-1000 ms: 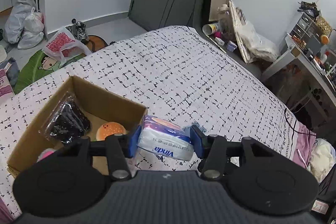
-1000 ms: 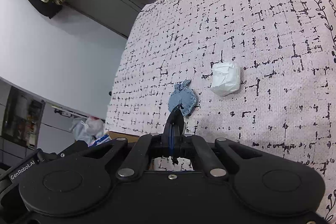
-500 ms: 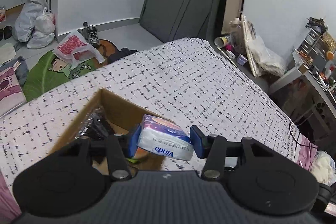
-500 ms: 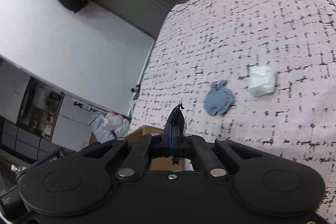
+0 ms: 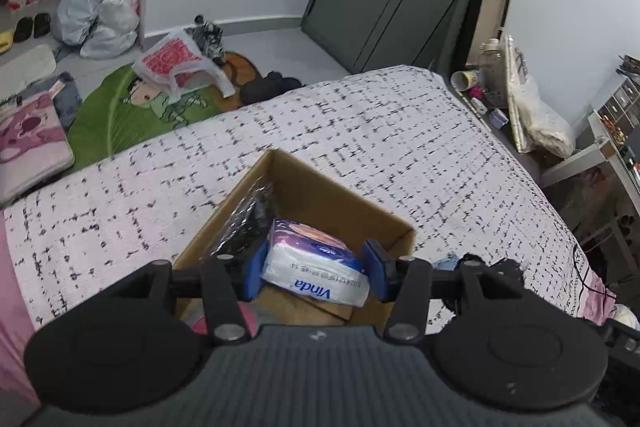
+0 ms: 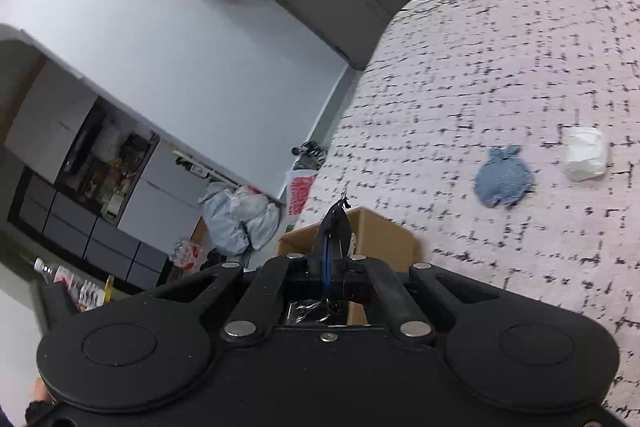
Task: Organize soft objects
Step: 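Carry the tissue pack in the left tool and felt piece in the right tool over the box, then open the left tool to drop the tissue pack while the right tool releases the felt piece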
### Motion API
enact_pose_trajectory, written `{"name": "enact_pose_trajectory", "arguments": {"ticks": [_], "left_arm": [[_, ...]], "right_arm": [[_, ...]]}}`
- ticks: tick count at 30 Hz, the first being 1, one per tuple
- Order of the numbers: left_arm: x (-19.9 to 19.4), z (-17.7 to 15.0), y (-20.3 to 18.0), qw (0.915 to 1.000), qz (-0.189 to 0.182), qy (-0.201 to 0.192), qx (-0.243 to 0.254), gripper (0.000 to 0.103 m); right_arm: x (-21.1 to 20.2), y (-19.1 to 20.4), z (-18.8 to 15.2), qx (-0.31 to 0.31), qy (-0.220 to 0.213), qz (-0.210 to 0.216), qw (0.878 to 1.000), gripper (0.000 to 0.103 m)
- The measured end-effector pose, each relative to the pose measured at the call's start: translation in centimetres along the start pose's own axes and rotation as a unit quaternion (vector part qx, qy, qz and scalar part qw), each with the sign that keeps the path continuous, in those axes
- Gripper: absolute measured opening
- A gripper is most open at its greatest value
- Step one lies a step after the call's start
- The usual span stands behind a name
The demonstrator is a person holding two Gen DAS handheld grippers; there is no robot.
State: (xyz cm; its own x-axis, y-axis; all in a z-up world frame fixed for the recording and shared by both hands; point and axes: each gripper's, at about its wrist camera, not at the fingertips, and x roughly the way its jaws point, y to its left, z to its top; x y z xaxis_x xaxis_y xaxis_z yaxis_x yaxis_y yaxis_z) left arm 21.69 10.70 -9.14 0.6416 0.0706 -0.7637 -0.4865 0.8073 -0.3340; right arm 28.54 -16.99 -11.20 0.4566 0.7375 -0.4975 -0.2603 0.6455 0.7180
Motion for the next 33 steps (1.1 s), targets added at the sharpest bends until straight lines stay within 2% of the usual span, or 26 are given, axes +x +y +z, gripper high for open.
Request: {"name": "enact_pose_trajectory", "arguments": {"ticks": [7,16,18,19,20,22,24,27,33], "left_arm": [[1.0,0.5,2.1,0.9997,0.017,0.009,-0.018,0.056],[1.3,0.7,2.8,0.9996,0.021,0.010,-0.016,0.057],[1.4,0.7,2.7,0.9996,0.025,0.010,-0.012,0.058],[1.6,0.7,2.7,0.9995,0.028,0.012,-0.009,0.058],[1.7,0.6,2.5,0.9994,0.031,0.014,-0.005,0.059],[1.7,0.5,2.1,0.9992,0.035,0.019,0.002,0.060],[1.7,0.4,1.8,0.9987,0.045,0.024,0.006,0.065],[1.2,0.2,1.6,0.9981,0.057,0.021,0.007,0.075],[0.5,0.1,0.4,0.9978,0.056,0.021,0.030,0.079]], "right_arm": [[1.6,1.6,-1.1,-0.022,0.024,0.002,0.999,0.000],[4.3,2.8,-3.1,-0.059,0.075,-0.012,0.995,0.000],[4.6,3.0,-3.4,-0.062,0.094,-0.011,0.994,0.007],[4.8,3.0,-3.4,-0.057,0.102,-0.014,0.993,0.016],[4.7,3.0,-3.4,-0.053,0.103,-0.019,0.993,0.037],[4.2,3.3,-3.5,-0.069,0.088,-0.033,0.993,0.056],[3.6,3.6,-3.3,-0.086,0.076,-0.048,0.992,0.056],[3.0,3.0,-2.8,-0.070,0.069,-0.048,0.994,0.060],[2.2,2.1,-2.1,-0.062,0.055,-0.082,0.993,0.068]]}}
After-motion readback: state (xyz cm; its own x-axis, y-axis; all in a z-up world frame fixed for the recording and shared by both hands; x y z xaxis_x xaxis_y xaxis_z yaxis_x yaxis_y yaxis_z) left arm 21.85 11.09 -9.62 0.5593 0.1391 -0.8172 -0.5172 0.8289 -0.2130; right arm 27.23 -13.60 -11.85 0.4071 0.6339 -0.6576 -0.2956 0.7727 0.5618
